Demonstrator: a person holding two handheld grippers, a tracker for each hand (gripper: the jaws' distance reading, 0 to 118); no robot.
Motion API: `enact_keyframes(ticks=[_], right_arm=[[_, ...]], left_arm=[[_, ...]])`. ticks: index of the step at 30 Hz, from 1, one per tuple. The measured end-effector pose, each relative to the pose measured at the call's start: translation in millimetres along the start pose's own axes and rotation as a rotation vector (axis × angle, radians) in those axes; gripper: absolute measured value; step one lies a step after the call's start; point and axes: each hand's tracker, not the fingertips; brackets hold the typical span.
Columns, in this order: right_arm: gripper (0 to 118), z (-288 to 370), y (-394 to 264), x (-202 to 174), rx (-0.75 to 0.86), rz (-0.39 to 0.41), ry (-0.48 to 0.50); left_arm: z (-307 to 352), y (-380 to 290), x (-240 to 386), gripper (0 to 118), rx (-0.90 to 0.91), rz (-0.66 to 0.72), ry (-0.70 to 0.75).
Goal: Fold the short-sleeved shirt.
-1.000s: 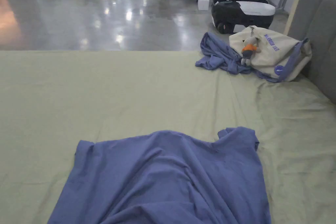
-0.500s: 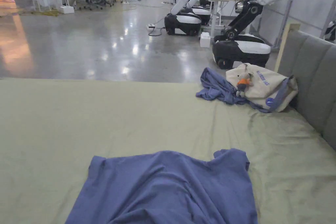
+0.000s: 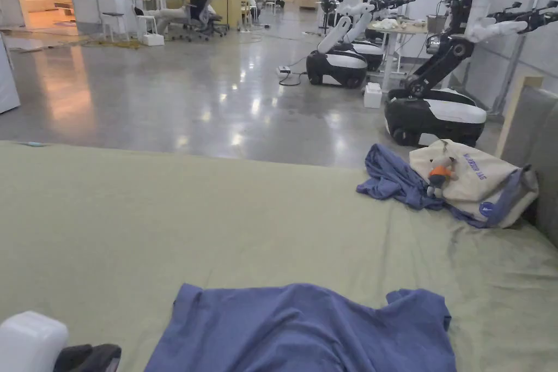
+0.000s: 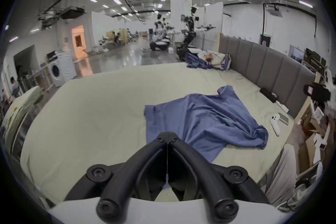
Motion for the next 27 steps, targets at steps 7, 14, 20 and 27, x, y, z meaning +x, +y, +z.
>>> enact_keyframes(ticks=[7, 14, 20, 27], right_arm=[[5, -26.1, 0.3, 14.6, -0.043, -0.002, -0.047], [5, -51.2, -8.8, 44.0, -0.124, -0.046, -0.115], [5, -66.8, -18.8, 69.2, -0.180, -0.094, -0.145], [5, -79.4, -30.4, 77.0, -0.225, -0.118, -0.149]], left_arm=[[-230.3, 98.5, -72.3, 1, -0.405, 0.130, -0.100], [-361.9, 103.5, -92.1, 86, -0.566, 0.249, -0.005], [-394.8, 77.0, -84.6, 84, -0.726, 0.081, 0.044], [-372.2, 73.6, -74.0, 8, -0.622, 0.032, 0.042]])
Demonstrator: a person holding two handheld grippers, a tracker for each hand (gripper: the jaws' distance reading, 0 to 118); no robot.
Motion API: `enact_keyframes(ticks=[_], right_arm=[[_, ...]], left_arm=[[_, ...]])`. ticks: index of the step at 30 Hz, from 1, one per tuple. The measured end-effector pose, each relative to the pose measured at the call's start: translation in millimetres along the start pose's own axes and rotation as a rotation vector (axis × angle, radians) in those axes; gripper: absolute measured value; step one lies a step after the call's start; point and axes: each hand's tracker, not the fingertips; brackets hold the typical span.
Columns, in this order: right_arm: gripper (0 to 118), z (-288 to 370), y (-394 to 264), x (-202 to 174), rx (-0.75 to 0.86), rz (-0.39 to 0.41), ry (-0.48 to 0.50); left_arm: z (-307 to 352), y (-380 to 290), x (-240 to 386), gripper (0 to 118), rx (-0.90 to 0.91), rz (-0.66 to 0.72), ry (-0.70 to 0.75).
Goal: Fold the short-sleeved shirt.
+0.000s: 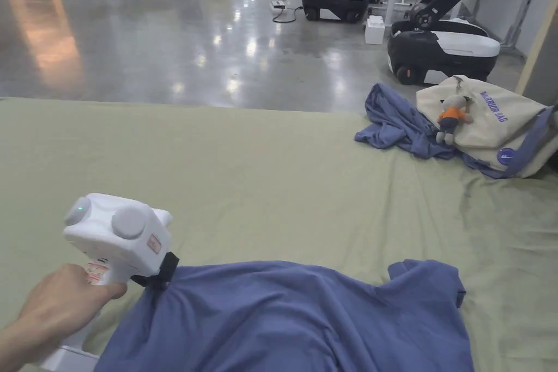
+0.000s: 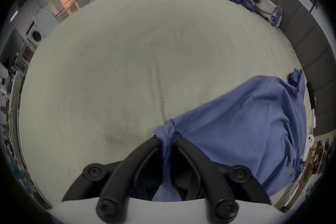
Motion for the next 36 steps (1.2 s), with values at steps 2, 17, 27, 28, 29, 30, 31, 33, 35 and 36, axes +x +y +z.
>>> enact_keyframes(ticks=[2, 17, 27, 28, 29, 30, 31, 33, 35, 36], right_arm=[[5, -12.4, 3.0, -0.2, -0.019, 0.000, 0.018], [112, -381.3, 175.8, -8.9, -0.462, -0.008, -0.033], [35, -416.1, 135.7, -7.7, -0.622, 0.108, -0.116], [7, -412.7, 135.2, -4.3, -0.609, 0.068, -0.081], [7, -407.0, 134.4, -2.6, -0.570, 0.033, -0.070], [7, -402.5, 132.2, -2.1, -0.573, 0.048, -0.059], [7, -400.0, 131.0, -0.8, -0.580, 0.044, -0.005], [7, -380.3, 133.1, 3.3, -0.506, -0.049, 0.096], [7, -340.6, 144.6, -2.0, -0.366, -0.090, 0.148], [7, -323.9, 150.1, -1.8, -0.306, -0.110, 0.193]], left_arm=[[7.8, -2.8, 1.1, 8, -0.009, -0.009, -0.033], [89.7, -36.4, -6.2, 8, 0.104, -0.049, -0.155], [65.5, -36.3, -7.5, 9, 0.087, -0.052, -0.155], [64.9, -36.1, -5.6, 8, 0.090, -0.059, -0.150], [64.1, -36.5, -4.5, 8, 0.094, -0.062, -0.149], [64.1, -36.9, -3.1, 8, 0.102, -0.060, -0.152], [63.9, -36.6, -2.1, 8, 0.103, -0.055, -0.159], [67.8, -40.9, 1.4, 8, 0.178, -0.050, -0.160], [82.3, -45.0, 2.5, 8, 0.264, -0.032, -0.131], [90.5, -46.9, 2.2, 8, 0.300, -0.014, -0.146]])
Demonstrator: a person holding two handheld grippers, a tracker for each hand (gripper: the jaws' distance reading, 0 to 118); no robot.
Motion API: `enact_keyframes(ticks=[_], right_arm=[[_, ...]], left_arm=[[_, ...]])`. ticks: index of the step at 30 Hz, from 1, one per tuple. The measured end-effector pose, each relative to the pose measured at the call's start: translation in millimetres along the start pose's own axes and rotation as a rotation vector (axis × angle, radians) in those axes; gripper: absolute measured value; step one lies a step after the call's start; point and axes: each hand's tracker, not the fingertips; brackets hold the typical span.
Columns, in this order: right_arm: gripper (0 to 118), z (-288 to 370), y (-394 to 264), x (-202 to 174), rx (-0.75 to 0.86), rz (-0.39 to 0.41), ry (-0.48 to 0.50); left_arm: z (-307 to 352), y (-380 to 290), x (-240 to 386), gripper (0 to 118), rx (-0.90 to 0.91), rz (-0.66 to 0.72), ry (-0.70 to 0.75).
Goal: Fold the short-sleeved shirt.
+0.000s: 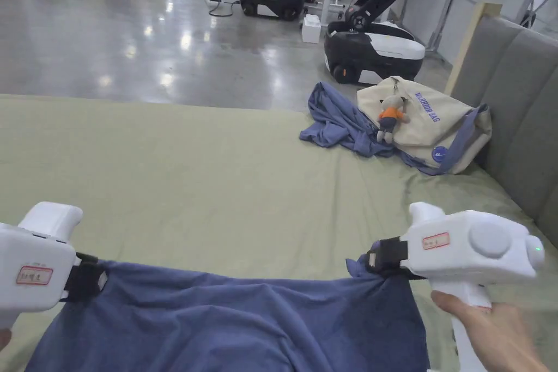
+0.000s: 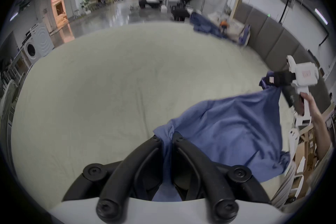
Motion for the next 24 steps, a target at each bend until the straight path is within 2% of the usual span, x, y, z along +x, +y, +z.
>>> enact_keyframes(ticks=[1, 2, 3, 5, 7, 9, 14, 16, 18, 20, 24], right_arm=[[7, 23.4, 0.9, -5.0, 0.046, -0.030, 0.056], [7, 54.3, 0.4, -19.9, 0.133, -0.022, 0.069], [7, 82.8, 1.0, -29.8, 0.189, 0.019, 0.087], [7, 139.5, -2.8, -48.4, 0.323, 0.046, 0.124], [7, 199.9, -9.6, -77.2, 0.420, 0.069, 0.206], [7, 247.4, -13.9, -97.7, 0.467, 0.144, 0.205], [7, 355.5, -49.1, -148.7, 0.710, 0.262, 0.224], [7, 393.0, -70.6, -167.4, 0.788, 0.313, 0.194], [7, 417.0, -83.3, -172.1, 0.827, 0.336, 0.212], [7, 436.5, -97.7, -181.9, 0.874, 0.362, 0.177], [7, 450.1, -105.6, -189.7, 0.867, 0.383, 0.173]], left_arm=[[14.6, -0.6, 2.2, 8, 0.044, 0.014, -0.028], [33.1, -0.6, 6.5, 8, 0.104, 0.024, -0.032], [51.2, -0.1, 11.5, 8, 0.151, 0.020, -0.030], [93.6, -3.4, 24.1, 8, 0.259, 0.010, -0.034], [140.6, -9.3, 38.7, 8, 0.348, 0.004, -0.037], [183.9, -18.9, 51.7, 8, 0.451, -0.012, -0.034], [289.8, -49.0, 89.8, 8, 0.691, -0.058, 0.000], [323.9, -60.8, 101.9, 8, 0.757, -0.072, 0.014], [346.7, -71.7, 109.2, 8, 0.818, -0.069, 0.018], [361.4, -78.3, 113.6, 8, 0.827, -0.068, 0.016], [374.4, -79.0, 118.5, 8, 0.841, -0.091, 0.012]])
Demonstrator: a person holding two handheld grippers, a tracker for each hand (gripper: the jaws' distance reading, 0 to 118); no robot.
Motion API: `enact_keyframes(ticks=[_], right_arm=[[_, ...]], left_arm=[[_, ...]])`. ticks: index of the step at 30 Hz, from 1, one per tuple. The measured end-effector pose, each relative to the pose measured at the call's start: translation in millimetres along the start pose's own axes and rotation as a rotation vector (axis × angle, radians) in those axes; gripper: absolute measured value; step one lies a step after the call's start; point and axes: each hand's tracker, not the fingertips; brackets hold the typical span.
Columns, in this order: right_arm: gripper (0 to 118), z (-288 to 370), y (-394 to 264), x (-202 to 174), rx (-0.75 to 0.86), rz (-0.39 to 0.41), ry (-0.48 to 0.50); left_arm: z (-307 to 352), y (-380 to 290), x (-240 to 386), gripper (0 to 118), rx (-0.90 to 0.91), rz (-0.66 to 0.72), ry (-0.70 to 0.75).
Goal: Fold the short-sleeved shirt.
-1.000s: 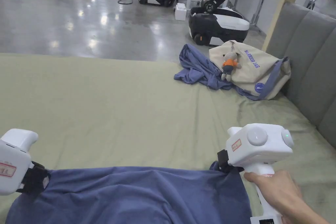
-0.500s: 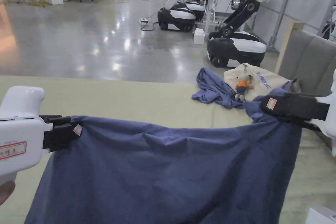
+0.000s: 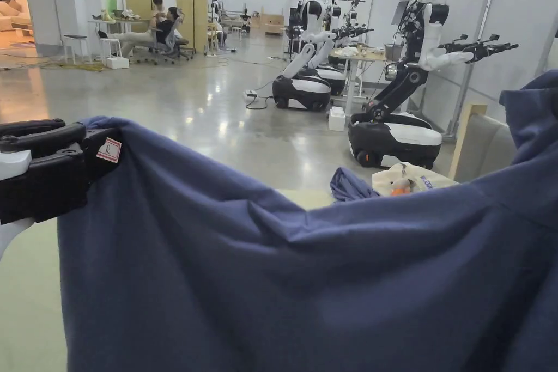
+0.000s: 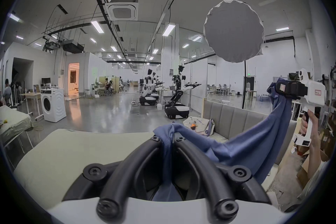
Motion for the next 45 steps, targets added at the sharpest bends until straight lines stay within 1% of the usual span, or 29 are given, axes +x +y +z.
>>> enact_keyframes(ticks=[2, 3, 6, 7, 9, 10, 13, 14, 16, 18, 19, 20, 24, 25, 27, 28, 29, 30, 31, 34, 37, 39, 42, 45], right_arm=[[7, -5.2, 1.6, 4.1, 0.010, -0.001, -0.006], [7, -14.1, 5.7, 7.1, -0.016, 0.003, -0.011], [7, -47.4, 16.1, 19.4, -0.029, 0.010, -0.015], [7, -61.8, 21.9, 26.0, -0.028, 0.003, -0.015], [7, -95.7, 38.5, 39.4, -0.050, -0.026, 0.017], [7, -115.3, 48.5, 45.4, -0.044, -0.019, 0.015], [7, -177.2, 78.5, 58.0, -0.065, 0.045, -0.015], [7, -194.1, 86.3, 59.9, -0.075, 0.046, -0.015], [7, -230.7, 97.5, 69.8, -0.078, 0.052, -0.015], [7, -270.5, 110.6, 78.9, -0.099, 0.051, -0.036], [7, -287.9, 115.1, 82.9, -0.109, 0.066, -0.036], [7, -305.2, 119.2, 85.3, -0.103, 0.079, -0.063], [7, -370.1, 134.6, 99.8, -0.117, 0.084, -0.088], [7, -382.4, 136.8, 102.0, -0.114, 0.098, -0.116], [7, -407.6, 147.2, 107.9, -0.120, 0.119, -0.144], [7, -418.4, 152.7, 109.6, -0.112, 0.125, -0.178], [7, -425.5, 157.3, 111.3, -0.106, 0.126, -0.169], [7, -431.2, 161.9, 111.8, -0.077, 0.145, -0.180], [7, -438.8, 166.8, 112.5, -0.076, 0.132, -0.210], [7, -445.3, 174.2, 116.0, -0.056, 0.118, -0.208], [7, -450.3, 177.5, 117.3, -0.072, 0.131, -0.245], [7, -446.2, 172.2, 117.7, -0.067, 0.123, -0.232], [7, -440.8, 161.9, 116.7, -0.098, 0.138, -0.239], [7, -431.3, 147.4, 117.1, -0.118, 0.132, -0.227]], left_arm=[[-8.2, 0.1, -2.8, 8, 0.001, -0.010, -0.006], [-15.0, 2.5, -4.4, 8, -0.004, -0.017, -0.006], [-51.0, 17.0, -11.0, 8, -0.020, -0.032, -0.011], [-66.3, 22.7, -15.2, 8, -0.026, -0.032, -0.009], [-98.2, 36.1, -21.9, 8, -0.029, -0.061, 0.008], [-115.2, 44.9, -26.7, 8, -0.041, -0.066, 0.021], [-167.8, 73.6, -46.4, 8, -0.052, -0.058, 0.042], [-181.9, 80.0, -54.1, 8, -0.048, -0.054, 0.034], [-213.6, 91.8, -63.4, 8, -0.064, -0.065, 0.070], [-249.9, 100.1, -76.0, 8, -0.079, -0.071, 0.090], [-264.8, 103.1, -82.4, 8, -0.093, -0.072, 0.091], [-281.2, 105.2, -88.8, 8, -0.097, -0.067, 0.107], [-341.0, 111.1, -111.0, 8, -0.144, -0.091, 0.178], [-353.6, 113.4, -114.2, 8, -0.176, -0.116, 0.211], [-377.5, 115.9, -121.2, 8, -0.183, -0.142, 0.248], [-388.4, 117.2, -124.3, 8, -0.179, -0.152, 0.262], [-396.1, 119.7, -127.0, 8, -0.187, -0.155, 0.287], [-403.9, 121.5, -131.5, 8, -0.177, -0.139, 0.292], [-413.9, 124.8, -135.9, 8, -0.182, -0.132, 0.304], [-428.5, 128.6, -144.5, 8, -0.185, -0.100, 0.315], [-437.8, 126.8, -146.6, 8, -0.193, -0.115, 0.331], [-438.2, 122.8, -146.8, 8, -0.198, -0.113, 0.327], [-436.2, 114.7, -146.1, 8, -0.221, -0.119, 0.322], [-427.0, 103.2, -148.3, 8, -0.233, -0.094, 0.311]])
